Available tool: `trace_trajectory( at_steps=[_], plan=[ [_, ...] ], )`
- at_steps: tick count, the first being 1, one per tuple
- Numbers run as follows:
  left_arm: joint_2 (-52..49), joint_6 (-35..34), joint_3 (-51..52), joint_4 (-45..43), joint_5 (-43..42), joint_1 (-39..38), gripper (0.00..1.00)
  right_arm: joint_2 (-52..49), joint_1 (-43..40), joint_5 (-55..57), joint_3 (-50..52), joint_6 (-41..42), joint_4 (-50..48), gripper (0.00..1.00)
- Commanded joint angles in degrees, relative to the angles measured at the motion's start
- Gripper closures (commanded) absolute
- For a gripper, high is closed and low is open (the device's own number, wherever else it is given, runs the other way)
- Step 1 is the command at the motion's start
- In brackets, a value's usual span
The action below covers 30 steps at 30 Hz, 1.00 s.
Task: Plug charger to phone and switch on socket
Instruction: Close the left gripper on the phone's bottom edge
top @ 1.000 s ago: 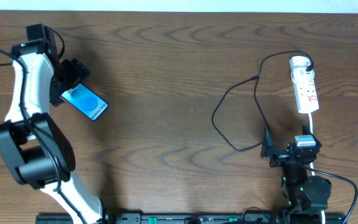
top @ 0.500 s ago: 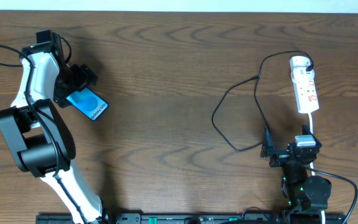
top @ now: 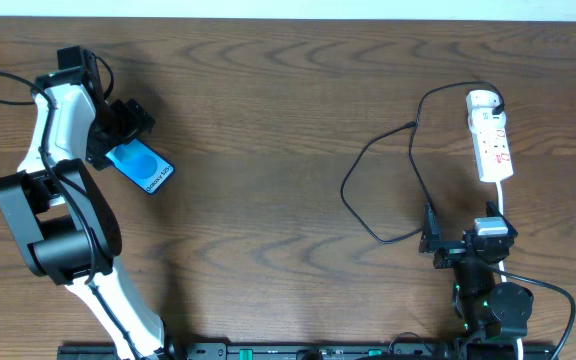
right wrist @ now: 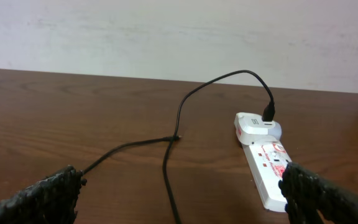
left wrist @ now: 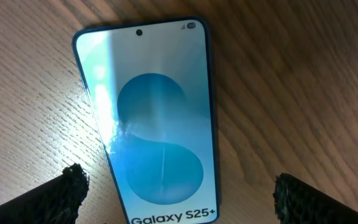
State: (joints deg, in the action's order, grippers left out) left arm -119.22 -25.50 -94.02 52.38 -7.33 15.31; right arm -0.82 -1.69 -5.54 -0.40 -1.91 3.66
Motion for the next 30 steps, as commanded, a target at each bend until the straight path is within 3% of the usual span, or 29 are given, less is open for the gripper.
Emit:
trace_trajectory(
  at_steps=[1,30],
  plan=[
    [-2.32,-0.48,0.15,-0.68,0.94,0.04,0.02,0.44,-0.15,0.26,0.09,0.57,0.24,0.01],
    [-9.86,-1.99,0.9,-1.22,-0.04,1.68,0.02,0.44,-0.15,0.26,0.09,0.57,0.24,0.01]
  ],
)
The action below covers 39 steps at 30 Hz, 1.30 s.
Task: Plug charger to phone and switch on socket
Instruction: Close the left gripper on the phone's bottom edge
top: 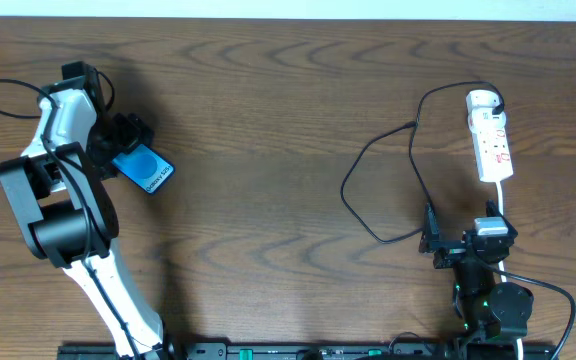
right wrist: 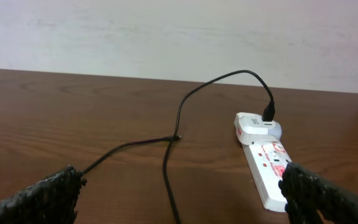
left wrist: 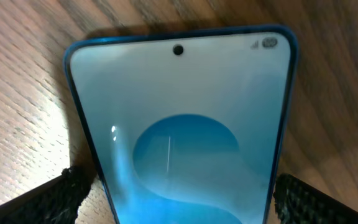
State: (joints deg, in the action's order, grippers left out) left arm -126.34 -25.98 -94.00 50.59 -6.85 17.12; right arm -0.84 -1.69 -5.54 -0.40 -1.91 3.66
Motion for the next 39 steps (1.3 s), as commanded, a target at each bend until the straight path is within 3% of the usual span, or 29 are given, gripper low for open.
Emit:
trace_trajectory(
  at_steps=[1,19,28,39],
  plan=[
    [-2.78,-2.03,0.9,1.01,-0.52,-0.13,0.02,0.46,-0.15,0.26,0.09,0.57,0.24,0.01],
    [-2.78,-2.21,0.9,3.19,-1.75,-0.83,0.01,0.46,-0.15,0.26,0.09,0.57,0.24,0.01],
    [-2.78,-2.21,0.87,1.4,-1.73,-0.85,0.18,0.46,-0.15,0.26,0.09,0.57,0.24,0.01],
    [-2.03,-2.16,0.55,1.55,-1.99,-0.87,0.26,0.46,-0.15,0.26,0.09,0.57,0.24,0.01]
  ],
)
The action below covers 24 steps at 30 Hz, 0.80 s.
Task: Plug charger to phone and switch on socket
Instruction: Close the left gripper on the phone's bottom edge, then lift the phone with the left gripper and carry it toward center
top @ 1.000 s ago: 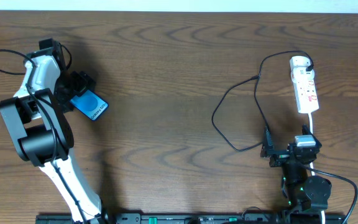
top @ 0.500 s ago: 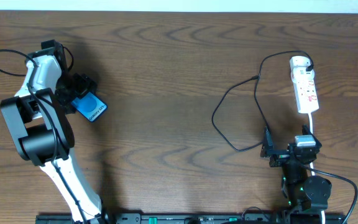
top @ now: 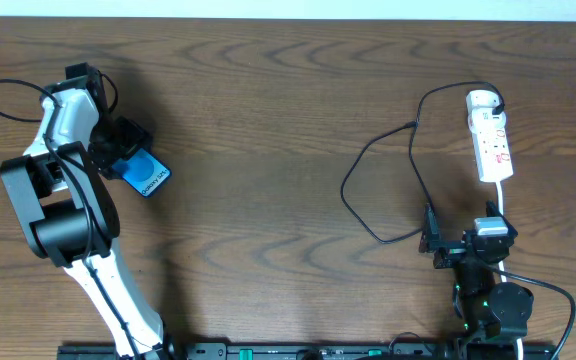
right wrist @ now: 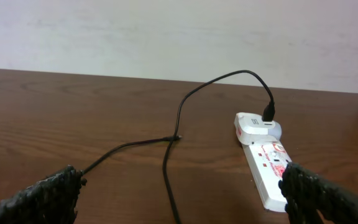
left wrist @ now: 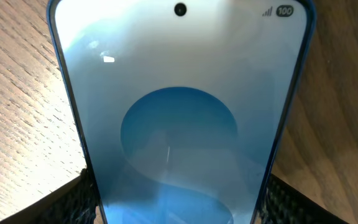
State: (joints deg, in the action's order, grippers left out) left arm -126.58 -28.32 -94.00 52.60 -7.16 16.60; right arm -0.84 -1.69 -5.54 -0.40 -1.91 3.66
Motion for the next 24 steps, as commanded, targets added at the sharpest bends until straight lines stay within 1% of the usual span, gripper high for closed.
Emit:
trace_trajectory(
  at_steps=[1,7,9,14,18,22,24],
  plan=[
    [-1.18,0.22,0.55,-0.39,-2.64,-0.33,0.26,0.46,-0.15,0.26,0.09,0.57,0.24,0.01],
    [3.34,1.53,0.52,0.26,-9.46,-0.35,0.27,0.46,-0.15,0.26,0.09,0.57,0.24,0.01],
    [4.68,2.62,0.52,1.14,-12.0,-0.33,0.27,0.46,-0.15,0.26,0.09,0.57,0.24,0.01],
    [5.29,2.93,0.55,4.66,-17.42,-0.35,0.27,0.46,-0.15,0.26,0.09,0.57,0.24,0.01],
    [5.29,6.34,0.55,6.93,-24.85,-0.35,0.27,0.46,-0.15,0.26,0.09,0.57,0.24,0.01],
    [5.29,10.49,0.55,9.79,-34.1,-0.44,0.27,0.46,-0.15,0.26,0.09,0.57,0.24,0.01],
    [5.29,12.17,0.55,10.78,-36.85,-0.87,0.27,0.46,-0.15,0.26,0.09,0.57,0.24,0.01]
  ],
)
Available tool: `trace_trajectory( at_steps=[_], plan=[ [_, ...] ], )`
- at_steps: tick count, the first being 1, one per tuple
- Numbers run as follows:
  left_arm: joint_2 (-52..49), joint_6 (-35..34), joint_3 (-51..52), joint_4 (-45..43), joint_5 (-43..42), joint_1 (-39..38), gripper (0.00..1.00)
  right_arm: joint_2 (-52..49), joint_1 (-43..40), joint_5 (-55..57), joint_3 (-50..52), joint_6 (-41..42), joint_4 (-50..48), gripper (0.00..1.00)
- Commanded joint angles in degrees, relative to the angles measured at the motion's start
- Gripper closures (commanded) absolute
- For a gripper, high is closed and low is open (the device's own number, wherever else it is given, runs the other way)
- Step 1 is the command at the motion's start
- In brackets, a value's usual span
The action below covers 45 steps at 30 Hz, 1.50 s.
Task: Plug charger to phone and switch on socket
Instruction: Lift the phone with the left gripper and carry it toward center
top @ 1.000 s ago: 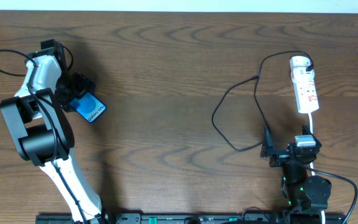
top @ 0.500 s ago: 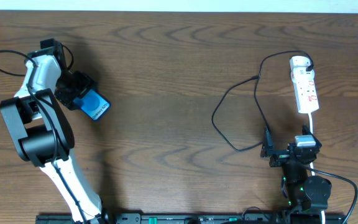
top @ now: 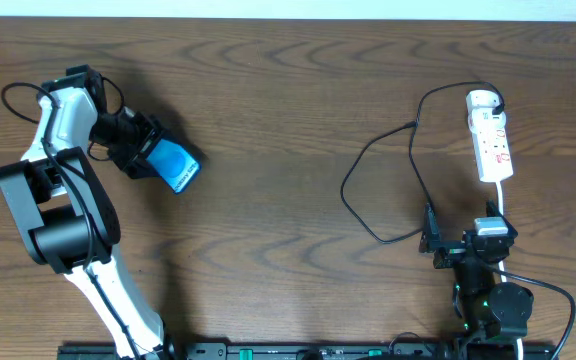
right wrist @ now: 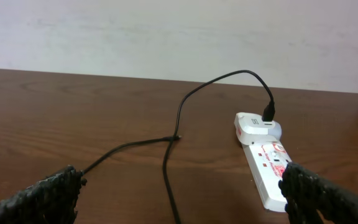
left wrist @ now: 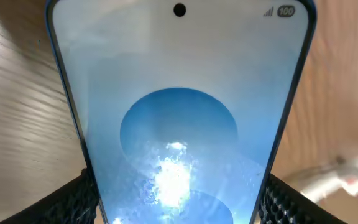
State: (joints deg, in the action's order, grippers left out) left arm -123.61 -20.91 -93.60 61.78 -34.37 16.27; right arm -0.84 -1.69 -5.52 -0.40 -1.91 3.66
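Note:
My left gripper is shut on a blue phone with a lit screen, at the table's left. In the left wrist view the phone fills the frame and both fingers press its side edges; the table behind is blurred. The white power strip lies far right with a white charger adapter plugged in at its far end. The black charger cable loops left and back toward my right gripper. That gripper stands open and empty, facing the strip and adapter.
Brown wooden table with a pale wall behind it in the right wrist view. The cable crosses the table in front of the right gripper. A black rail runs along the table's front edge.
The left gripper, still shut on the phone, has moved to the right with it. The table behind the phone is now blurred. The right arm has not moved.
The left gripper was open above the phone lying on the table. Then it sat lower with its fingers on either side of the phone. Then the fingers pressed the phone's edges. Now the phone is held further right. The right arm stayed still.

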Motion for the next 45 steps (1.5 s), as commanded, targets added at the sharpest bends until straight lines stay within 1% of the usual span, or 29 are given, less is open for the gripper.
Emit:
trace_trajectory(
  at_steps=[1,6,8,12,16,25,27,33,36,42,45],
  plan=[
    [2.32,5.55,0.15,2.1,-10.73,-0.98,0.27,0.46,-0.15,0.24,0.09,0.57,0.24,0.01],
    [2.32,6.6,0.15,3.56,-12.79,-4.63,0.27,0.46,-0.15,0.24,0.09,0.57,0.24,0.01],
    [2.32,8.44,0.15,3.61,-15.8,-6.49,0.27,0.46,-0.15,0.24,0.09,0.57,0.22,0.01],
    [2.32,9.77,0.15,4.68,-20.33,-9.97,0.27,0.46,-0.15,0.24,0.09,0.57,0.24,0.01],
    [2.32,10.82,0.15,7.63,-20.52,-13.9,0.27,0.46,-0.15,0.24,0.09,0.57,0.24,0.01],
    [2.32,10.82,0.15,12.13,-20.7,-20.68,0.27,0.46,-0.15,0.24,0.09,0.57,0.24,0.01],
    [2.32,10.84,0.15,13.0,-21.22,-21.9,0.27,0.46,-0.15,0.24,0.09,0.57,0.24,0.01],
    [2.32,10.84,0.15,13.18,-29.42,-24.79,0.27,0.46,-0.15,0.24,0.09,0.57,0.24,0.01],
    [2.32,10.82,0.15,13.22,-30.25,-25.81,0.27,0.46,-0.15,0.24,0.09,0.57,0.22,0.01],
    [2.32,10.6,0.15,12.28,-36.68,-27.85,0.27,0.46,-0.15,0.24,0.09,0.57,0.24,0.01],
    [2.32,10.08,0.15,11.87,-37.24,-28.33,0.27,0.46,-0.15,0.24,0.09,0.57,0.24,0.01]
  ],
)
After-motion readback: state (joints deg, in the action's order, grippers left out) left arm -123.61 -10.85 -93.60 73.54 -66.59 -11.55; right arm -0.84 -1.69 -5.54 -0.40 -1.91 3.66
